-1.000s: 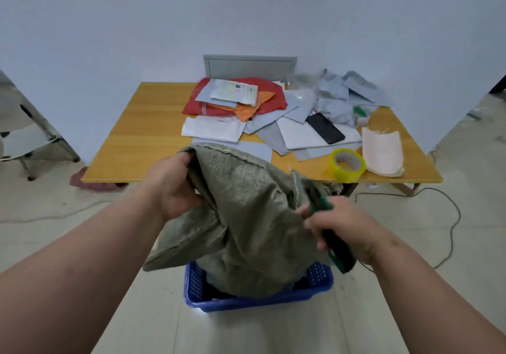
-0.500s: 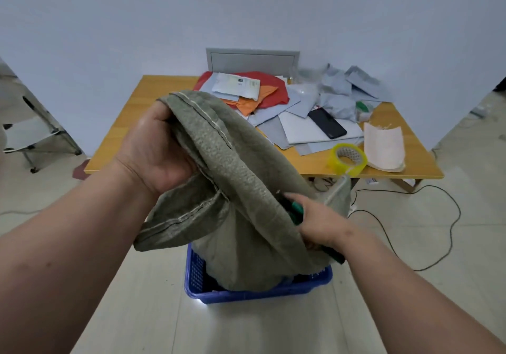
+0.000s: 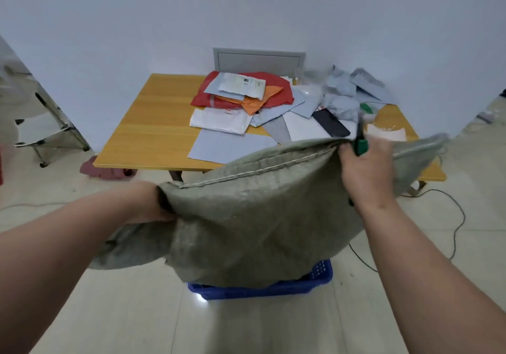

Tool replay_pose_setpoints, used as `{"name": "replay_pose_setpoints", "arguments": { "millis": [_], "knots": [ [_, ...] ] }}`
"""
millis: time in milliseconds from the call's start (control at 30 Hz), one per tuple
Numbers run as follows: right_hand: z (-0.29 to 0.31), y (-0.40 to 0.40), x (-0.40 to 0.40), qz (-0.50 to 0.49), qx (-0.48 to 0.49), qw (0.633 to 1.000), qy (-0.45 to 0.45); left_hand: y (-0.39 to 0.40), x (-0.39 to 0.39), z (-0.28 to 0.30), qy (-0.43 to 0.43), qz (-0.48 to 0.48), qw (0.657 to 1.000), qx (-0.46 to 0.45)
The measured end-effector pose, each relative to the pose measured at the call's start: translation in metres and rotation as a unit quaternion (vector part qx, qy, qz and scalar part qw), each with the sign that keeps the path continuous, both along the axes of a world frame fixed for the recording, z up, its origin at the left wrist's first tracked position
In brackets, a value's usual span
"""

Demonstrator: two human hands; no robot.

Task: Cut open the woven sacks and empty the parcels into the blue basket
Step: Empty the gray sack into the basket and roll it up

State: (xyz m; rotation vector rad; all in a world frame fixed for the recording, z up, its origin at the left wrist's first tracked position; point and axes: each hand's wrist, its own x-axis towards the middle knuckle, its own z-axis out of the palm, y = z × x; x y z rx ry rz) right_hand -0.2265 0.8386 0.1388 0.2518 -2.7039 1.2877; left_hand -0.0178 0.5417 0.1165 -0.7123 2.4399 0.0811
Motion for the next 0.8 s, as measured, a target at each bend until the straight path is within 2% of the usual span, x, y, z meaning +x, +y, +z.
{"name": "replay_pose_setpoints", "arguments": {
  "millis": [33, 67, 100, 133, 200, 233, 300, 333, 367, 467, 533, 567, 600, 633, 700, 733, 767, 800],
  "knots": [
    [-0.009, -0.003, 0.004, 0.023, 0.047, 0.997, -0.05, -0.004, 0.006, -0.01, -0.015, 0.001, 0.999, -0.035],
    [-0.019, -0.005, 0.008, 0.049, 0.098, 0.987, -0.121, -0.008, 0.012, -0.019, -0.004, 0.035, 0.999, -0.032],
    [-0.026, -0.005, 0.014, 0.063, 0.128, 0.97, -0.197, -0.01, 0.02, -0.025, 0.028, 0.108, 0.994, 0.018],
    [-0.03, -0.004, 0.018, 0.062, 0.121, 0.956, -0.262, -0.012, 0.025, -0.028, 0.074, 0.204, 0.97, 0.113],
    [-0.021, -0.009, 0.022, 0.044, 0.026, 0.943, -0.329, 0.003, 0.025, -0.011, 0.137, 0.395, 0.851, 0.316],
    [-0.009, -0.016, 0.022, 0.042, -0.027, 0.947, -0.319, 0.012, 0.017, 0.004, 0.18, 0.435, 0.797, 0.378],
    [0.028, -0.034, 0.014, 0.067, -0.057, 0.971, -0.224, 0.023, -0.016, 0.034, 0.305, 0.424, 0.705, 0.479],
    [0.052, -0.044, 0.011, 0.078, -0.048, 0.984, -0.155, 0.031, -0.035, 0.053, 0.36, 0.394, 0.668, 0.519],
    [0.076, -0.053, 0.008, 0.079, -0.038, 0.993, -0.081, 0.042, -0.054, 0.071, 0.39, 0.359, 0.651, 0.543],
    [0.136, -0.059, 0.007, 0.045, -0.097, 0.988, 0.11, 0.068, -0.086, 0.115, 0.43, 0.281, 0.657, 0.552],
    [0.145, -0.048, 0.018, 0.041, -0.202, 0.957, 0.205, 0.074, -0.09, 0.124, 0.491, 0.276, 0.624, 0.542],
    [0.132, -0.042, 0.017, 0.048, -0.197, 0.956, 0.214, 0.076, -0.088, 0.12, 0.513, 0.289, 0.608, 0.533],
    [0.109, -0.037, 0.015, 0.066, -0.157, 0.97, 0.174, 0.075, -0.084, 0.109, 0.517, 0.31, 0.606, 0.519],
    [0.084, -0.032, 0.017, 0.097, -0.109, 0.986, 0.081, 0.075, -0.075, 0.095, 0.5, 0.337, 0.619, 0.503],
    [0.047, -0.023, 0.023, 0.14, -0.092, 0.975, -0.149, 0.08, -0.056, 0.06, 0.412, 0.371, 0.671, 0.492],
    [0.041, -0.021, 0.021, 0.129, -0.111, 0.967, -0.188, 0.081, -0.051, 0.051, 0.37, 0.37, 0.686, 0.506],
    [0.046, -0.019, 0.019, 0.122, -0.128, 0.969, -0.174, 0.083, -0.051, 0.053, 0.351, 0.365, 0.684, 0.526],
    [0.058, -0.019, 0.012, 0.107, -0.115, 0.98, -0.119, 0.079, -0.058, 0.059, 0.356, 0.355, 0.672, 0.543]
  ]
}}
